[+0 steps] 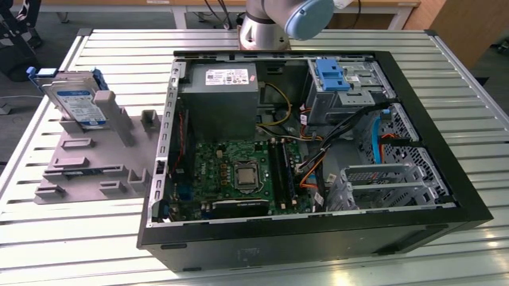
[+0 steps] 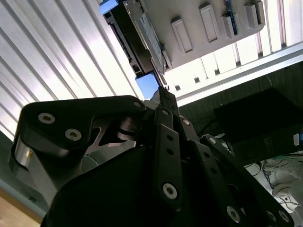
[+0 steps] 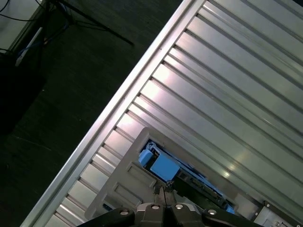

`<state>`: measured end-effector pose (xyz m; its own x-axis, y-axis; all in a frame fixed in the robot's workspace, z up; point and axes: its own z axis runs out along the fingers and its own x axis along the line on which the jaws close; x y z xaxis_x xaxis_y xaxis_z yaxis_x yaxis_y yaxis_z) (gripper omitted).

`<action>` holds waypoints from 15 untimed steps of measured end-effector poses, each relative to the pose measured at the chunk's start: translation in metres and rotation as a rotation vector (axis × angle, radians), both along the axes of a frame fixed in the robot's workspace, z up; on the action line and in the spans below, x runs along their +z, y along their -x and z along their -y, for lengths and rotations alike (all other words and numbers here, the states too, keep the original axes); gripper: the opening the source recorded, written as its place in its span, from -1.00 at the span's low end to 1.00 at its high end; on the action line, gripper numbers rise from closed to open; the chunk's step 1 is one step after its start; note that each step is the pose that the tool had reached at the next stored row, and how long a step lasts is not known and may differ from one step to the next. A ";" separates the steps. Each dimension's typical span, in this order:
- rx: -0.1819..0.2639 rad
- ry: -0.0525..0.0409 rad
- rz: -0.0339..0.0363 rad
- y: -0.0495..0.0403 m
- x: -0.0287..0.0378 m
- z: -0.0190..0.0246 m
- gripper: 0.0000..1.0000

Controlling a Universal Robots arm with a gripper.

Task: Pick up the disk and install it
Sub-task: 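Pick up the disk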

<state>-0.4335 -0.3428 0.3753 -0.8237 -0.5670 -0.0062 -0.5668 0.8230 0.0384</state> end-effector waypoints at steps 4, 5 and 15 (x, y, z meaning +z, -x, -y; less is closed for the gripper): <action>0.000 0.0000 0.0000 0.0000 0.0000 0.0000 -0.79; 0.000 0.0000 0.0000 0.0000 0.0000 0.0000 -0.79; 0.022 0.0000 0.0000 0.0000 0.0000 0.0000 -0.79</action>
